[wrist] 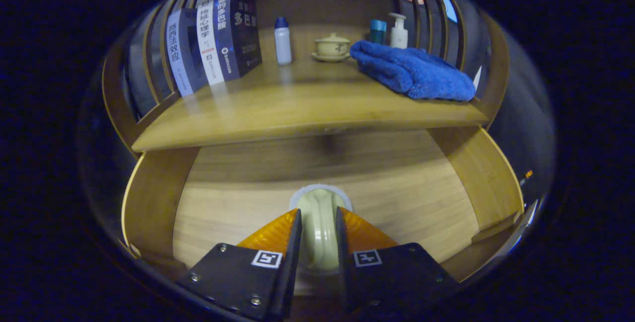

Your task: Pull open the drawer, take out the items inside it, and place them on the countertop above the cabinet.

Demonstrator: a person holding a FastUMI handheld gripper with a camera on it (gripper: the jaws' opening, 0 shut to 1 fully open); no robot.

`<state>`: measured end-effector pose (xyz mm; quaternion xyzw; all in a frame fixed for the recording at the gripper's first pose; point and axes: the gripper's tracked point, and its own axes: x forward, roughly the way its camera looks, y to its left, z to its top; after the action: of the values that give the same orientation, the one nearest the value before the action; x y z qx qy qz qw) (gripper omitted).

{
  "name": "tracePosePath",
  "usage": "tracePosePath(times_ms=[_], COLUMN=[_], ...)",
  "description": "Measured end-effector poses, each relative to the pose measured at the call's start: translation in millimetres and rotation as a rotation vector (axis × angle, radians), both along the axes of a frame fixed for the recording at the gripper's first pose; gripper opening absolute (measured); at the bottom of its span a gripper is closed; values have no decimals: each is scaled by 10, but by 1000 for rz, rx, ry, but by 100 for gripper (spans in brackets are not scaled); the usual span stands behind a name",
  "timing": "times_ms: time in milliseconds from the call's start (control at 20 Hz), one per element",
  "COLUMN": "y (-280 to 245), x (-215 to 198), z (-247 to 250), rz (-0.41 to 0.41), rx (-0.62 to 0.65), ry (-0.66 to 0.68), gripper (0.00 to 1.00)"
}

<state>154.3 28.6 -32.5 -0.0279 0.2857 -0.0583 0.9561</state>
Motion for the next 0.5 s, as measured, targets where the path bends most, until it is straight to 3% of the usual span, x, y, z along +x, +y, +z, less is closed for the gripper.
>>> tracePosePath(times_ms=[100,350,500], y=[-9,13,59], x=[94,95,70], z=[-106,-99,79], rz=[12,20,40], rx=[-12,-6,-16], ry=[-36,-41,-115], gripper=[13,13,13])
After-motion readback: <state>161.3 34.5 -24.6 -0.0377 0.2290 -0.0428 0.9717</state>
